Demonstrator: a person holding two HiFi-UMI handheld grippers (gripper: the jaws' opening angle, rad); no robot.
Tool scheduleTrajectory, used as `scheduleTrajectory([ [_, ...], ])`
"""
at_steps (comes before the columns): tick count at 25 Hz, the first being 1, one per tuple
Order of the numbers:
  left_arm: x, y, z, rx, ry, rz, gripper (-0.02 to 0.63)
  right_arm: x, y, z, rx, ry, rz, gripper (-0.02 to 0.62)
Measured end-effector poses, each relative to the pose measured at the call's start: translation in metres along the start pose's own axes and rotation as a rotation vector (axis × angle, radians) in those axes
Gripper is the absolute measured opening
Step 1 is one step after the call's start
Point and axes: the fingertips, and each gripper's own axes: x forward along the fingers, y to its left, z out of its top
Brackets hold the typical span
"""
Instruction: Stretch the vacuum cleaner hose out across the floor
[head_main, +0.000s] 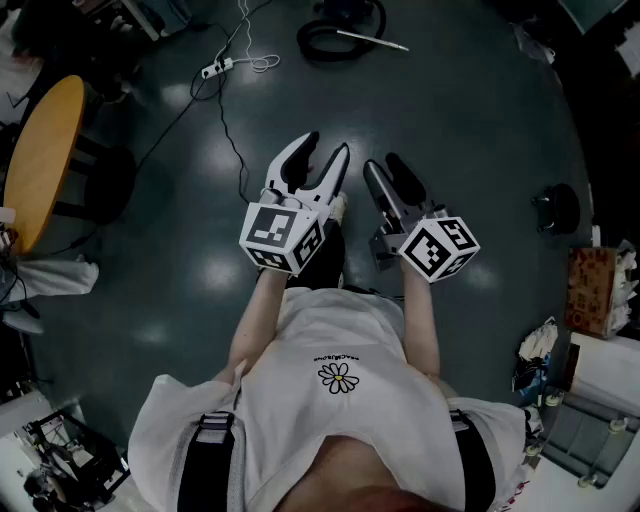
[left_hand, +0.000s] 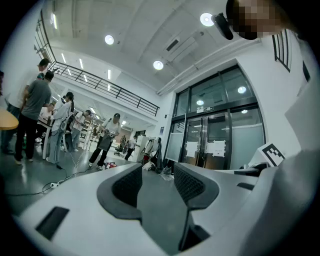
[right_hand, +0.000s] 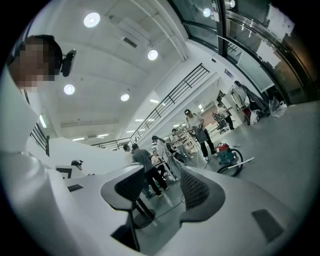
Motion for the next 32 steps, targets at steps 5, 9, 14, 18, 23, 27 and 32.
scheduleTrajectory([
  [5, 0.039, 0.026, -0.006, -0.083, -0.033, -0.029, 0.183, 0.034, -0.041, -0.006, -0.057, 0.028, -0.062, 0.232],
  [9, 0.101, 0.064, -0.014, -0.081, -0.029, -0.036, 0.183, 0.081, -0.084, 0.0, -0.081, 0.043, -0.084, 0.232],
  [14, 0.185, 0.099, -0.019, -0.13, -0.016, -0.029, 0.183, 0.136, -0.163, 0.035, -0.022, 0.063, -0.137, 0.232],
  [18, 0.263, 0.153, -0.003, -0.279, -0.013, -0.11, 0.183, 0.199, -0.217, 0.072, 0.116, 0.08, -0.202, 0.232],
  [23, 0.361, 0.206, 0.05, -0.176, -0.036, -0.111, 0.182, 0.265, -0.266, 0.139, 0.097, 0.037, -0.207, 0.232],
  [27, 0.418, 0.222, 0.06, -0.162, -0.002, -0.128, 0.181, 0.297, -0.305, 0.171, 0.093, 0.015, -0.238, 0.23],
  [32, 0.485, 0.26, 0.037, -0.208, 0.057, -0.059, 0.181, 0.35, -0.371, 0.176, 0.121, 0.097, -0.233, 0.23],
])
